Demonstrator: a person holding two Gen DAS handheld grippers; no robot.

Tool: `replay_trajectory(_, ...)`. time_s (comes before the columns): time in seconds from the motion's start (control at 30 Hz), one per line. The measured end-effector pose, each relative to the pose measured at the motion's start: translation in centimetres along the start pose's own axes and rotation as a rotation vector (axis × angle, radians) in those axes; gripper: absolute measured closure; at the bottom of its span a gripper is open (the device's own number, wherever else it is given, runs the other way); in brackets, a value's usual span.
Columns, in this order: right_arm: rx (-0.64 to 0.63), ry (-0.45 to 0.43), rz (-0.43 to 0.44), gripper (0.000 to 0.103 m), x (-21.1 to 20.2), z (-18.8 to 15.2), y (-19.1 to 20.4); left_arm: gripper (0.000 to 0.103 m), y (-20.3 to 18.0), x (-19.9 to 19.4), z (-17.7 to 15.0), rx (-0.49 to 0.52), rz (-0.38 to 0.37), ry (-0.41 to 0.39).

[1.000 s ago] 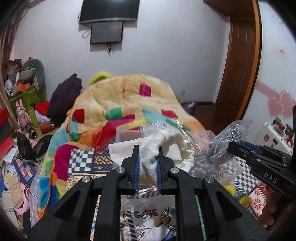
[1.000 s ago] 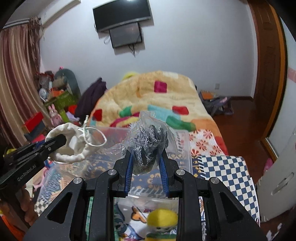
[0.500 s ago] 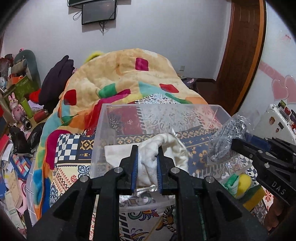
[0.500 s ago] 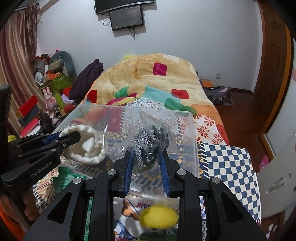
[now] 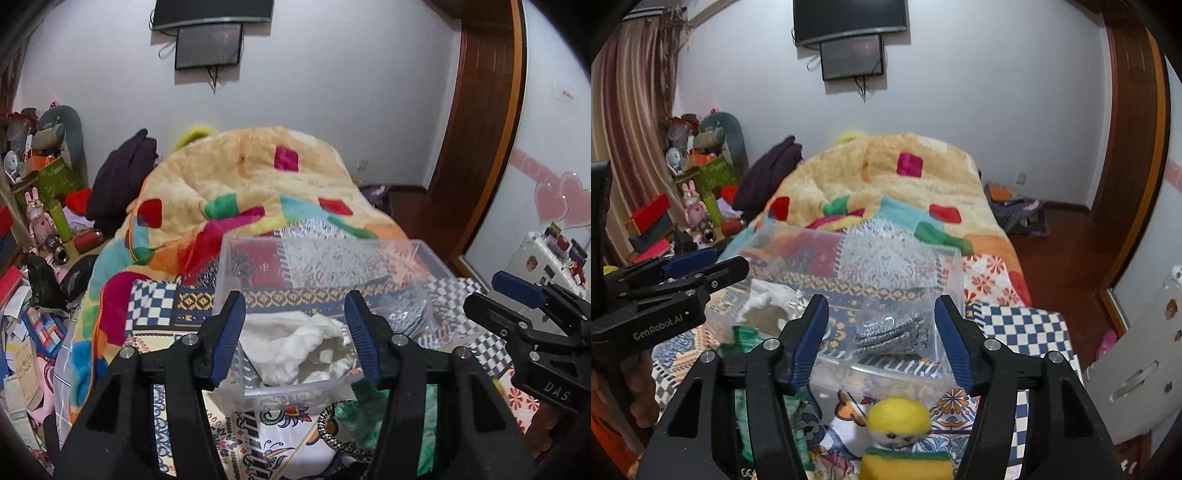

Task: Organize soft objects
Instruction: 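Grasp the yellow felt doll head with the right gripper while the left grasps the green knit glove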

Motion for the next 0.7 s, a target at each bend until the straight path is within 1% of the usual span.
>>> replay_trajectory(0.03,-0.003,-0.016,0.003,0.044,-0.7,0.1,-0.1,0.047,0.0,-0.6,0.1,0.005,-0.002,-0.012)
replay_trajectory(0.1,-0.008,-0.042,-0.001,0.041,-1.6,0.3,-0.1,0.043,-0.1,-1.7,0.2,0.014,-0.001,-0.036)
replay_trajectory(0.17,-0.013,-0.066,-0.003,0.036,-2.4,0.3,-0.1,0.033,-0.2,-2.6,0.0,0.016,-0.006,-0.056)
replay_trajectory(0.2,-0.015,-0.076,-0.003,0.033,-2.7,0.3,0.0,0.032,-0.3,-3.0,-0.1,0.020,-0.011,-0.064)
replay_trajectory(0.27,-0.016,-0.095,-0.004,0.029,-3.3,0.0,-0.1,0.032,-0.6,-3.4,-0.5,0.035,-0.021,-0.064)
replay_trajectory(0.33,-0.022,-0.099,-0.010,0.029,-3.5,-0.4,-0.1,0.032,-1.0,-3.6,-1.1,0.053,-0.032,-0.054)
replay_trajectory(0.47,-0.021,-0.076,-0.018,0.029,-3.2,-1.8,-0.4,0.032,-1.8,-3.3,-2.9,0.082,-0.051,-0.017)
replay_trajectory(0.6,0.004,-0.023,-0.006,0.029,-2.1,-3.3,-0.9,0.032,-2.6,-2.7,-5.0,0.099,-0.073,0.031)
replay_trajectory(0.7,0.042,0.039,0.021,0.029,-0.6,-4.7,-1.6,0.032,-3.0,-1.8,-6.2,0.100,-0.099,0.076)
Point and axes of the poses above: each gripper's, at about its wrist camera, not at the fingertips, and x roughly the way its jaws point, y to its left, z to its top, the point moved 3 cm from there along x, roughly the way its jaws point, and after that the axes turned 6 degrees about y, right-handed, at the moved point
